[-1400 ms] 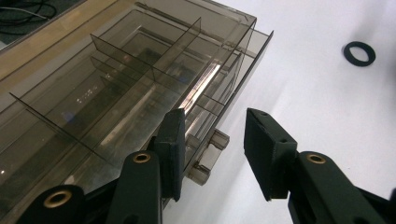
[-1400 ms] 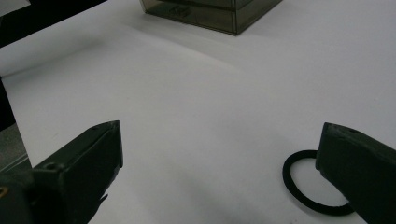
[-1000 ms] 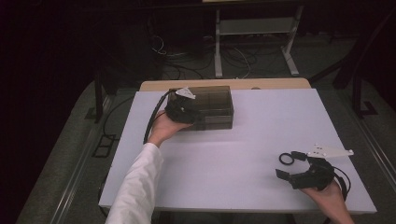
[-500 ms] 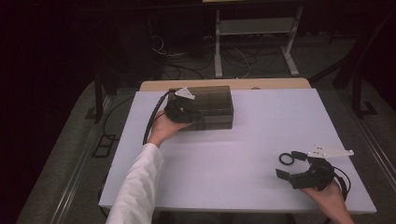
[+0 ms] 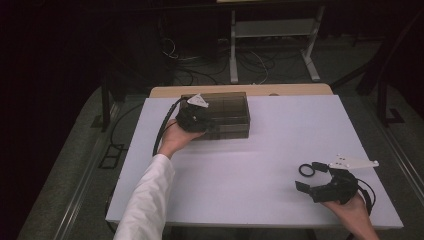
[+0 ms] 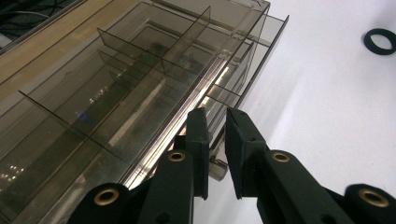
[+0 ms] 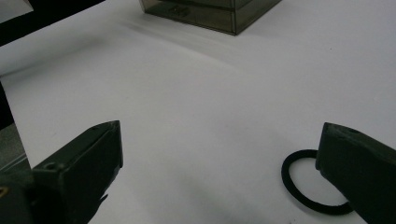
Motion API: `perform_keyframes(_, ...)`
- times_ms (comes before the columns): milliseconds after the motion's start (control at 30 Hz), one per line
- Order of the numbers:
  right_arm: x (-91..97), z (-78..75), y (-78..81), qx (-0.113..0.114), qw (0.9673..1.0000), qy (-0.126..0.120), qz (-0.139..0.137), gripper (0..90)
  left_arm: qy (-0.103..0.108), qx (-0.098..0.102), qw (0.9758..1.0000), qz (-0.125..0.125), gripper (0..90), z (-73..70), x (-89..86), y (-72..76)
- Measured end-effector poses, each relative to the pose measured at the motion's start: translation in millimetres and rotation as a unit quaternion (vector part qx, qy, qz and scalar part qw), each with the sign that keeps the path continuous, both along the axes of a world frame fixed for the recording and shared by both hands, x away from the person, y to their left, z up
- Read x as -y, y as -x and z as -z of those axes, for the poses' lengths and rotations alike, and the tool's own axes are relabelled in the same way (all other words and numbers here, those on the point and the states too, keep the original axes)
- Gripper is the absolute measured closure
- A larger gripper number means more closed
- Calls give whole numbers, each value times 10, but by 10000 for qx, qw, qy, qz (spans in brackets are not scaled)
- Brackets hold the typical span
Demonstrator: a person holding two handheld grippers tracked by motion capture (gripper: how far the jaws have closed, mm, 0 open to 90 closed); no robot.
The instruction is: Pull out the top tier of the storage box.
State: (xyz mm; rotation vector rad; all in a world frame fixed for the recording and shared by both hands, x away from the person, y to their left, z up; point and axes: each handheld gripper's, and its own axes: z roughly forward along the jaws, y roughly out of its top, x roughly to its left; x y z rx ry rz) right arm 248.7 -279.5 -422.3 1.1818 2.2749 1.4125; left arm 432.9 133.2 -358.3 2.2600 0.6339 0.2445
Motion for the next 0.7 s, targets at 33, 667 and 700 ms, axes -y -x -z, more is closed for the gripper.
perform_keyframes(33,0,1,0,2,10000,3,-1,3,2,5,10000,-6,782,0,-1,2)
perform_keyframes(667,-6,5,-2,-6,10000,8,-18,3,-43,52,9999,79,783,-3,-2,81)
perform_keyframes(700,-6,5,-3,-6,10000,10,-17,3,-43,62,9999,85,783,-2,-1,85)
